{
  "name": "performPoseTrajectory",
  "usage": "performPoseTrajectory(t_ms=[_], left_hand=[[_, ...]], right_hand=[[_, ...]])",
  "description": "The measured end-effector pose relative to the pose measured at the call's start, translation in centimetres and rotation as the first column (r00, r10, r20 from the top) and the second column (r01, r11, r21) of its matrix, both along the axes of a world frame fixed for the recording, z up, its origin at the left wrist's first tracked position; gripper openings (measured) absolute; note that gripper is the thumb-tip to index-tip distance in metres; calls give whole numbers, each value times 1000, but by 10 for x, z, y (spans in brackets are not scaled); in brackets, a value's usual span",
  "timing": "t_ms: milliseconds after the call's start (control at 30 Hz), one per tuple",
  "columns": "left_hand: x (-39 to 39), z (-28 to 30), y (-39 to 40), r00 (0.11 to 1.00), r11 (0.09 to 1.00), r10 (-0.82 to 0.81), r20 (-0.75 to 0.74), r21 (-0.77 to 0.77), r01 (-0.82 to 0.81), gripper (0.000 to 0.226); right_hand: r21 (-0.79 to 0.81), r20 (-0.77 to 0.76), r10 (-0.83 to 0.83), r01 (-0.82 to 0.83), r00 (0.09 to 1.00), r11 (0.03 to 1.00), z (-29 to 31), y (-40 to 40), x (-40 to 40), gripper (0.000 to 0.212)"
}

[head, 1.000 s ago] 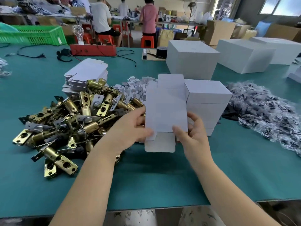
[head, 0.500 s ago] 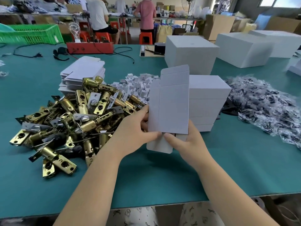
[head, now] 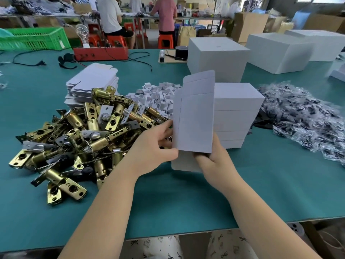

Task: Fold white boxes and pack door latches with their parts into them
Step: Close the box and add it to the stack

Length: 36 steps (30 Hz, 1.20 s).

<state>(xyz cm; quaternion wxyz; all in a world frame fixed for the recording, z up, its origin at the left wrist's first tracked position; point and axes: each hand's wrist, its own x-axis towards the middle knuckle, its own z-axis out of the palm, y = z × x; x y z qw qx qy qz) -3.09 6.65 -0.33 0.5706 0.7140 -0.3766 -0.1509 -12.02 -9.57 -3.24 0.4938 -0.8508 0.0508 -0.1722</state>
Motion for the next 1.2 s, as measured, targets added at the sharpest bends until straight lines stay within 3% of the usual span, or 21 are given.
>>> performPoseTrajectory(t_ms=[200, 367, 500, 600, 700, 767, 867, 967, 1033, 1200], left_hand=[[-6, -4, -13, 964, 970, 81, -253, -202, -135, 40], [-17, -8, -25, 957, 958, 233, -174, -126, -257, 57], [-17, -11, -29, 922, 926, 348, -166, -94, -367, 50], [-13, -10, -25, 900, 901, 410, -149, -86, -425, 50], [-11, -10, -20, 941, 952, 289, -178, -55, -303, 51], [-13, -10, -19, 963, 984, 177, -206, 13, -178, 48], [-14, -9, -21, 955, 983, 184, -232, 20, -185, 43], [-12, -9, -20, 922, 955, 253, -292, -79, -286, 80], [-14, -8, -20, 934, 949, 256, -250, -116, -292, 81], [-20, -7, -27, 925, 942, 245, -292, -156, -299, 78]], right_hand=[[-119, -1, -8, 7, 1000, 993, 5, 8, -2, 86], [-290, -26, 12, -19, 1000, 957, 4, 16, -1, 113], [-224, -25, 50, -54, 998, 973, 4, 12, -2, 93], [106, 56, 128, -133, 990, 985, 4, 7, -5, 82], [378, 108, -52, 8, 993, 926, 7, 2, -3, 41], [437, 91, -159, 104, 983, 893, 11, 1, -1, 37], [438, 63, -199, 153, 978, 886, 13, 1, -2, 51], [395, 45, -199, 165, 979, 904, 13, 0, -2, 37], [343, 37, -231, 205, 972, 917, 11, -2, 0, 30], [261, 77, -297, 268, 952, 927, 7, -2, 1, 38]])
